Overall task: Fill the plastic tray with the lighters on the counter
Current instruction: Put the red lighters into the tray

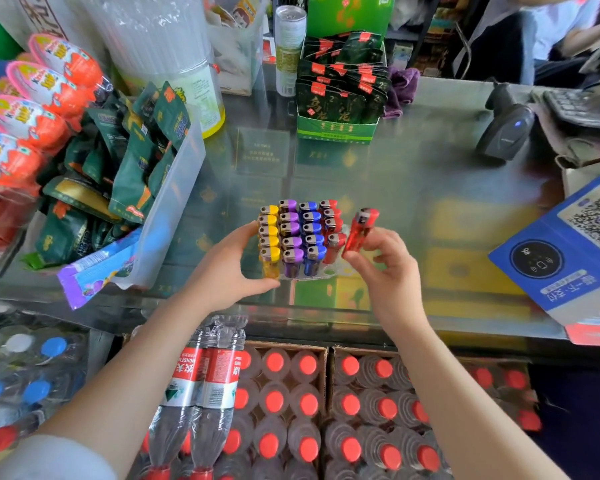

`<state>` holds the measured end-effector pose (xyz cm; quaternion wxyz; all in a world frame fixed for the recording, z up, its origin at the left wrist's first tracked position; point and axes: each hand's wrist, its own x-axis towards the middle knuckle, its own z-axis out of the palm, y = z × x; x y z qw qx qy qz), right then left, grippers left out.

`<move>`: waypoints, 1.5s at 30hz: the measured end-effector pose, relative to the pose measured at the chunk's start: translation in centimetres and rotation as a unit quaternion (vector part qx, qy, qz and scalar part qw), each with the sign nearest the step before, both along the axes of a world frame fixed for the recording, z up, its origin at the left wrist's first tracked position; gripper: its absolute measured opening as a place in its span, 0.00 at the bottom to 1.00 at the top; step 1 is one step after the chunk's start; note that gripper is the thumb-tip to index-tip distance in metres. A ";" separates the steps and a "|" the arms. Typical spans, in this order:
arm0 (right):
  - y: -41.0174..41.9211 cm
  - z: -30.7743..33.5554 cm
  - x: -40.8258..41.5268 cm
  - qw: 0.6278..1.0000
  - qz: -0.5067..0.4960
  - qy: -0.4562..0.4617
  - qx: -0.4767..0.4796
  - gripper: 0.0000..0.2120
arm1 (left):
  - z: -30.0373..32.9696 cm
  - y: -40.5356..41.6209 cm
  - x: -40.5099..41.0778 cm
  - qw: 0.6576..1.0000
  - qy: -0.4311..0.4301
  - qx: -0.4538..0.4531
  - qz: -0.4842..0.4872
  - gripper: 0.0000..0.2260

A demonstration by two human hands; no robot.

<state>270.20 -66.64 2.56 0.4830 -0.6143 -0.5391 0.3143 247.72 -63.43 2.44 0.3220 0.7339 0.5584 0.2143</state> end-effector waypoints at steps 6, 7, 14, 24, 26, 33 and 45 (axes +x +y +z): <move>-0.9 -0.6 -0.4 0.994 -0.011 -0.098 0.034 0.07 | 0.1 0.5 0.7 1.000 0.012 -0.006 -0.020 0.38; -0.8 -0.7 -0.4 0.990 0.004 -0.132 0.039 0.05 | 0.1 0.5 0.7 1.000 0.009 -0.006 -0.020 0.38; -0.4 -0.5 0.0 0.936 0.068 -0.341 0.052 0.06 | 0.0 0.7 0.6 1.000 0.006 -0.002 -0.030 0.38; -0.1 0.9 -0.6 0.921 0.062 -0.382 -0.043 0.14 | -0.1 0.6 0.7 0.999 -0.024 -0.006 -0.027 0.38; -0.4 2.0 -0.4 0.945 0.047 -0.321 -0.049 0.18 | -0.1 0.6 0.7 0.999 -0.027 -0.007 -0.030 0.38; -0.6 3.6 -1.6 0.954 0.016 -0.299 -0.018 0.12 | 0.0 0.6 0.7 0.999 -0.026 -0.009 -0.033 0.38; 0.1 3.3 -0.9 0.953 0.051 -0.298 0.029 0.12 | 0.3 0.3 1.0 0.999 -0.021 -0.015 -0.025 0.37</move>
